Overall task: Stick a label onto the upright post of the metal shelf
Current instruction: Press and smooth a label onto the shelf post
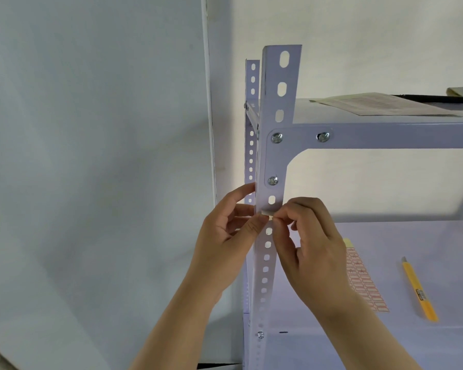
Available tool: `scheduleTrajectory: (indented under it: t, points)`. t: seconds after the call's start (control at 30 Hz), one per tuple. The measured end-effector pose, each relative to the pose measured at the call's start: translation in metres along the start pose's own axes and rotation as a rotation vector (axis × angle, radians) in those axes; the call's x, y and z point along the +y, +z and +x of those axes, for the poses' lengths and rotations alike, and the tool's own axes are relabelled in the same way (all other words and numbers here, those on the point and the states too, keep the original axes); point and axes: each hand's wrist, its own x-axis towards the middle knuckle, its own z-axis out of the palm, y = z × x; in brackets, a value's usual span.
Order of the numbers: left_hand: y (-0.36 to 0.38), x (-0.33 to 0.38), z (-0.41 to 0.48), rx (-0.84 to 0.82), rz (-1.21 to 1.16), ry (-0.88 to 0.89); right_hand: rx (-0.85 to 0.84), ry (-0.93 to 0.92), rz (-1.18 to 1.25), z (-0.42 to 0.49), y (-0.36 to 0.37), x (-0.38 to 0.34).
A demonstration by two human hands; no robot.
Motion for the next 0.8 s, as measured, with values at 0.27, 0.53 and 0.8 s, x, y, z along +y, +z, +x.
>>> scheduleTrajectory:
  t: [0.27,0.53,0.8]
  points:
    - [0.002,-0.004,-0.004,0.135,0.249,0.127,-0.002,0.02,0.035,-0.002,-0.001,-0.004]
    - [-0.013,-0.002,-0.012,0.215,0.552,0.506,0.053,0.038,0.079,-0.012,-0.004,-0.012]
    - [-0.006,0.006,-0.024,0.138,0.213,0.295,-0.052,0.369,0.336,0.001,-0.03,-0.032]
